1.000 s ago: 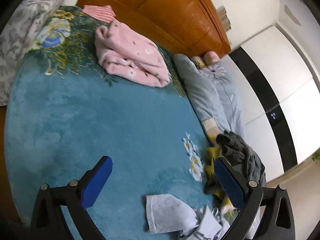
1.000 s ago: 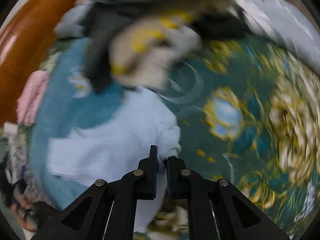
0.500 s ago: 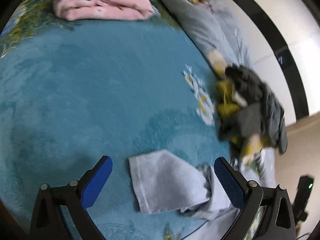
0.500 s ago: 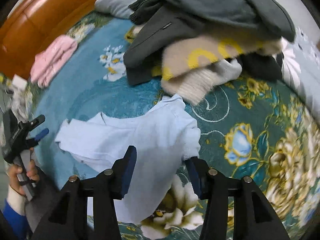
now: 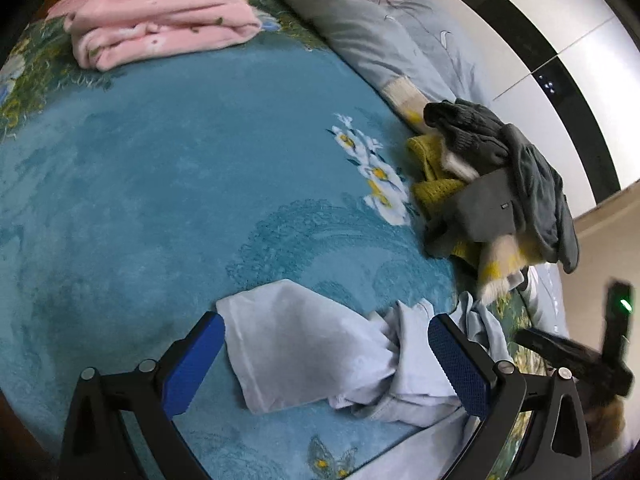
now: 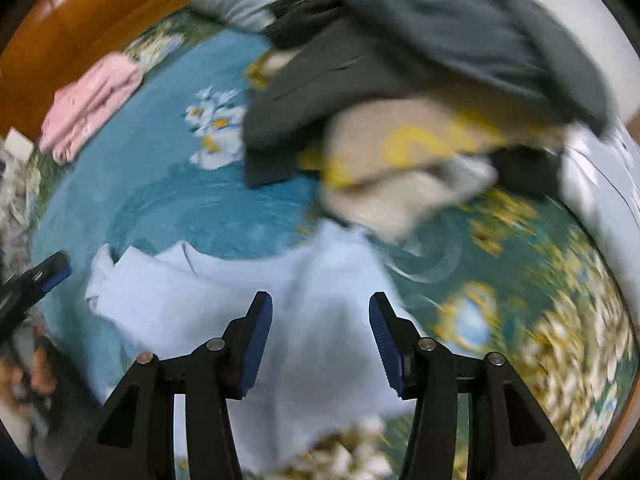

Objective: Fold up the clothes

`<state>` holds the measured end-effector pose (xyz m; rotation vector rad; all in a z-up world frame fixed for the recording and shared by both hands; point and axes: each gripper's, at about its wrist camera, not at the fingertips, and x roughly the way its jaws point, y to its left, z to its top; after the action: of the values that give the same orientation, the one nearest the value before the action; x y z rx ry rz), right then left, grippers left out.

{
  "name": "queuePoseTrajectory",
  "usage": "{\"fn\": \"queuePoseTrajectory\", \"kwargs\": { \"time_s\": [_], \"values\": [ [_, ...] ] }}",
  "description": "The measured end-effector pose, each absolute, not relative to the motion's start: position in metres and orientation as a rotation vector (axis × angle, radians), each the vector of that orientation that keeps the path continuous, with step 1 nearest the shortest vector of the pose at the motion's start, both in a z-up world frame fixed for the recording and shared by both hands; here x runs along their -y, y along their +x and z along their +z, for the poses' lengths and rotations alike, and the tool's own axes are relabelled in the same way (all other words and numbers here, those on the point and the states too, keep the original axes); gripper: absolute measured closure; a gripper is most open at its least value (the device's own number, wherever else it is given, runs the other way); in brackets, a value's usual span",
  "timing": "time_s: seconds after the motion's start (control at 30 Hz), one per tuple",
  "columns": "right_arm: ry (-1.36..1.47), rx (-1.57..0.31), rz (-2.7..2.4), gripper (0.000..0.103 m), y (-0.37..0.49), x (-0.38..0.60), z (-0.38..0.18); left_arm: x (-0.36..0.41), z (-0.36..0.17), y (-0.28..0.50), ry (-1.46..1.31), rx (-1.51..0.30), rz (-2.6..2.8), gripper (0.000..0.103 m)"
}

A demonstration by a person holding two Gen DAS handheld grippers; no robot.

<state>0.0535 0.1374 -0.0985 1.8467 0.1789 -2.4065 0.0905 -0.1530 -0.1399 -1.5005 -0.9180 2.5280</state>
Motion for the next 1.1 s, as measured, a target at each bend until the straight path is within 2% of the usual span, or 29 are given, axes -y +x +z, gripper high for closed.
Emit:
{"fn": "queuePoseTrajectory", "kwargs": {
  "time_s": [0.1, 0.17, 0.2, 0.23, 0.33, 0.47, 0.53, 0.63, 0.67, 0.77, 0.87, 0.9, 0.97, 1.0, 1.03, 1.1],
  "values": [
    [1.958, -0.342, -2.406, 0.055, 0.035, -0.123, -0.127, 0.17, -0.143, 0.097, -1.502, 1.024, 2.561, 0.0],
    [2.039, -0.404, -2.394, 0.076, 0.031, -0.129, -0.138, 0.184, -0.147, 0.102, -1.489, 1.13, 2.559, 0.0],
    [2.054, -0.409, -2.402, 0.093, 0.032, -0.133, -0.138, 0.191, -0.15, 0.104, -1.477, 1.184, 2.555, 0.0],
    [2.051, -0.377, -2.432, 0.098, 0.037, -0.143, -0.132, 0.196, -0.152, 0.106, -1.463, 1.226, 2.549, 0.0],
    [1.993, -0.291, -2.511, 0.1, 0.055, -0.167, -0.105, 0.202, -0.153, 0.109, -1.443, 1.267, 2.53, 0.0],
    [1.902, -0.104, -2.642, 0.103, 0.095, -0.208, -0.046, 0.193, -0.149, 0.107, -1.45, 1.201, 2.501, 0.0],
    [1.876, -0.169, -2.722, 0.103, 0.116, -0.224, -0.023, 0.187, -0.149, 0.104, -1.466, 1.171, 2.481, 0.0],
    [1.965, -0.357, -2.839, 0.103, 0.139, -0.269, -0.018, 0.18, -0.151, 0.1, -1.49, 1.147, 2.449, 0.0],
    [2.064, -0.278, -2.86, 0.103, 0.143, -0.294, -0.026, 0.177, -0.15, 0.099, -1.495, 1.136, 2.444, 0.0],
    [2.093, 0.187, -2.854, 0.103, 0.148, -0.328, -0.045, 0.169, -0.149, 0.098, -1.509, 1.09, 2.437, 0.0],
    [1.956, 0.273, -2.773, 0.102, 0.126, -0.298, -0.058, 0.163, -0.147, 0.097, -1.521, 1.053, 2.444, 0.0],
    [1.905, 0.244, -2.741, 0.102, 0.114, -0.281, -0.062, 0.162, -0.147, 0.097, -1.524, 1.048, 2.446, 0.0],
    [1.82, 0.135, -2.687, 0.088, 0.088, -0.241, -0.07, 0.163, -0.148, 0.097, -1.533, 1.046, 2.453, 0.0],
    [1.781, 0.09, -2.672, 0.064, 0.077, -0.226, -0.072, 0.163, -0.148, 0.097, -1.54, 1.047, 2.459, 0.0],
    [1.743, 0.049, -2.659, 0.045, 0.067, -0.211, -0.075, 0.164, -0.148, 0.098, -1.545, 1.051, 2.464, 0.0],
    [1.687, -0.043, -2.621, 0.045, 0.044, -0.18, -0.083, 0.167, -0.149, 0.099, -1.542, 1.07, 2.471, 0.0]
  ]
}}
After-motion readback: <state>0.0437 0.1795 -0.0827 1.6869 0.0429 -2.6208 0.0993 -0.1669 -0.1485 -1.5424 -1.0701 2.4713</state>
